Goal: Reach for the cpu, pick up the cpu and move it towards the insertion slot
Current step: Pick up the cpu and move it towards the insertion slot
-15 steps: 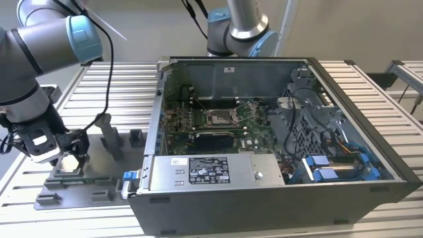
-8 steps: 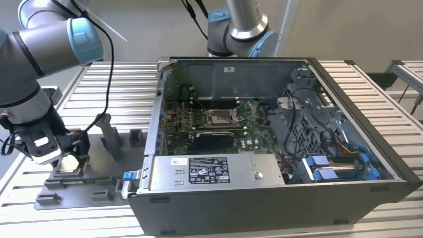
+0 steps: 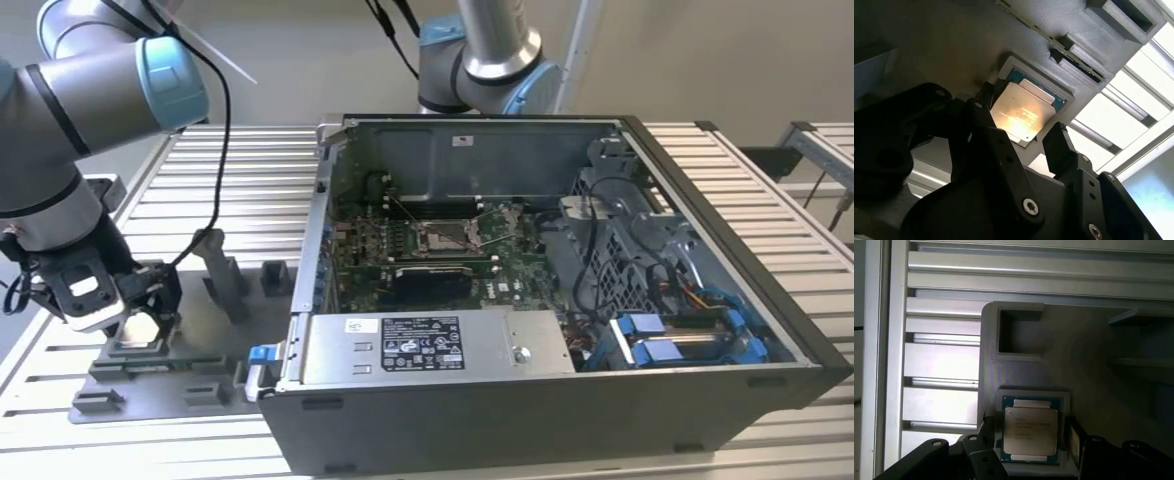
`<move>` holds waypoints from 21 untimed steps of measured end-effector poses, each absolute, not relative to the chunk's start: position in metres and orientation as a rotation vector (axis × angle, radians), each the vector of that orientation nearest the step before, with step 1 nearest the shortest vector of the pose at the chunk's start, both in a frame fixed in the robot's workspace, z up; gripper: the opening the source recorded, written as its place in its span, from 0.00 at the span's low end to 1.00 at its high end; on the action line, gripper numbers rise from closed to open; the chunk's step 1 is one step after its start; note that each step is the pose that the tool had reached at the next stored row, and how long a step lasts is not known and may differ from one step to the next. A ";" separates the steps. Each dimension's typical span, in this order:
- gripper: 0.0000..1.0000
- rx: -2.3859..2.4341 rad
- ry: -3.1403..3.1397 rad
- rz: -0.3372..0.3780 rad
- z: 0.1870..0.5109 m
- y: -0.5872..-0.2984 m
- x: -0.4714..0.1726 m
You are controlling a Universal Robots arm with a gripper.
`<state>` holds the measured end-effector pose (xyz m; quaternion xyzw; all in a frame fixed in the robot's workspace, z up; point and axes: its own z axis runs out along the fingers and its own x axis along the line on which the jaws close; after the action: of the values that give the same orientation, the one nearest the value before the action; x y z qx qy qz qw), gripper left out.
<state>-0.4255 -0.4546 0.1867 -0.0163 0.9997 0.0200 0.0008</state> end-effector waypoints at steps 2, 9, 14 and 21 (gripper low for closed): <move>1.00 -0.051 3.139 0.063 0.187 -0.455 -0.426; 0.00 -0.051 3.139 0.063 0.187 -0.455 -0.426; 0.00 -0.051 3.139 0.063 0.186 -0.455 -0.426; 0.00 -0.051 3.139 0.063 0.187 -0.455 -0.426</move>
<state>-0.4255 -0.4546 0.1869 -0.0163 0.9997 0.0201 0.0009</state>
